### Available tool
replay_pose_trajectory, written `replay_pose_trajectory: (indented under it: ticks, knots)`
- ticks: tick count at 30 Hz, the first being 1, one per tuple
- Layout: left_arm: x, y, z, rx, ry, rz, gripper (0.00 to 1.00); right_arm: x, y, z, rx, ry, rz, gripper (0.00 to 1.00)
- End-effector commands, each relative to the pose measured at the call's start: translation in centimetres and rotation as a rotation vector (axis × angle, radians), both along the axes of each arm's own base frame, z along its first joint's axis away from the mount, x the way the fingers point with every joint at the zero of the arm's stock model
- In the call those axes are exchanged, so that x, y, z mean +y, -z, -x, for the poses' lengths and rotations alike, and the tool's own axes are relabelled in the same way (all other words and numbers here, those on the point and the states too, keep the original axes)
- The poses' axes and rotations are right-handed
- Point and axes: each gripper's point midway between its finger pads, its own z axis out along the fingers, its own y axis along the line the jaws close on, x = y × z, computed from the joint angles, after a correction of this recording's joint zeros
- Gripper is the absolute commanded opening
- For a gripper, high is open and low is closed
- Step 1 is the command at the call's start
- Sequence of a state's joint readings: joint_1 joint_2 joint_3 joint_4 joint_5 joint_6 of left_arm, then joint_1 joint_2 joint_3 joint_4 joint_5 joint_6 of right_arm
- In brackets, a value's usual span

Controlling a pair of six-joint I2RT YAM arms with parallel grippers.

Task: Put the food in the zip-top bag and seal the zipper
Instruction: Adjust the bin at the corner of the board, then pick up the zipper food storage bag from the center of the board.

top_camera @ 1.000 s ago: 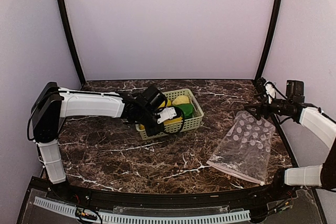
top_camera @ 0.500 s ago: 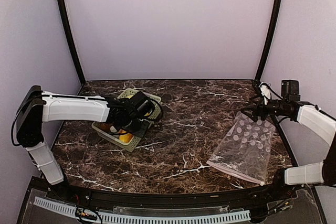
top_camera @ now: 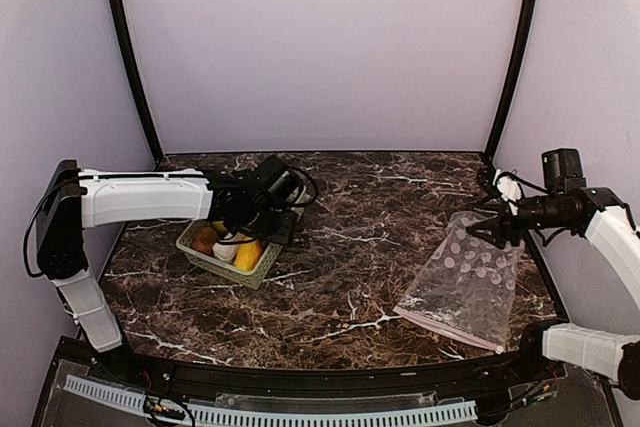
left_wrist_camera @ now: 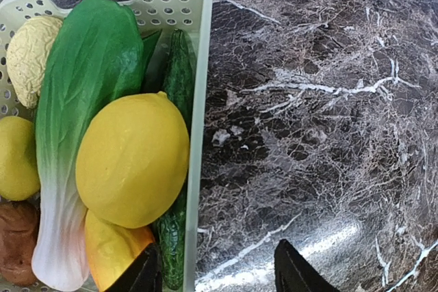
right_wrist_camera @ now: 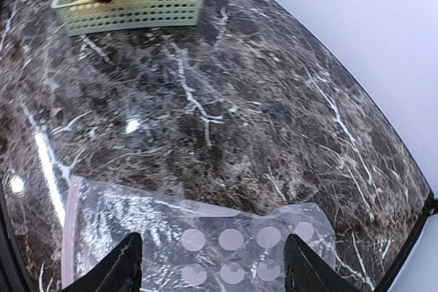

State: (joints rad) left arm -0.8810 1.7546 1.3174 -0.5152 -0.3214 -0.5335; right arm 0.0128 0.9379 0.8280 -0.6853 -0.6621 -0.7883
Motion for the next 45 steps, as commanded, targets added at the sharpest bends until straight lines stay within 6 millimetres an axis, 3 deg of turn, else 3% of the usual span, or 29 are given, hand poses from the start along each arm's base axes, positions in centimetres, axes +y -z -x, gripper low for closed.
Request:
replay_pose_trajectory:
  ticks: [1, 6, 9, 13, 19, 23, 26, 36, 42, 45]
  knots:
    - [1.7, -4.0, 0.1, -0.092, -0.036, 0.021, 0.56, 1.0, 4.2, 6.7, 0.121, -0.182, 0.148, 0.61]
    - [2.4, -6.4, -0.4, -0.185, -0.061, 0.058, 0.54, 2.6, 7.1, 10.6, 0.186, -0.339, 0.197, 0.5]
    - [2.4, -7.3, -0.3, -0.205, -0.064, 0.095, 0.53, 3.4, 7.9, 11.4, 0.189, -0.412, 0.236, 0.48]
    - [2.6, -7.7, 0.0, -0.213, -0.073, 0.114, 0.52, 4.0, 10.5, 11.8, 0.212, -0.483, 0.319, 0.47]
    - [0.2, -7.6, 1.2, -0.189, -0.016, 0.178, 0.49, 5.2, 14.0, 13.5, 0.287, -0.564, 0.445, 0.64]
    - [-0.2, -7.0, 1.5, -0.181, -0.007, 0.147, 0.49, 5.0, 16.3, 12.0, 0.283, -0.475, 0.546, 0.66]
    - [0.0, -6.6, 1.6, -0.178, -0.017, 0.142, 0.49, 4.9, 16.8, 10.9, 0.289, -0.406, 0.585, 0.61]
    - [1.6, -6.3, 1.4, -0.208, -0.056, 0.079, 0.49, 5.6, 18.1, 11.8, 0.297, -0.397, 0.694, 0.65]
    - [2.4, -6.2, 1.8, -0.211, -0.07, 0.074, 0.49, 5.6, 17.4, 10.0, 0.248, -0.319, 0.727, 0.44]
    - [2.6, -5.9, 1.9, -0.206, -0.071, 0.071, 0.49, 5.6, 17.0, 9.6, 0.233, -0.306, 0.732, 0.41]
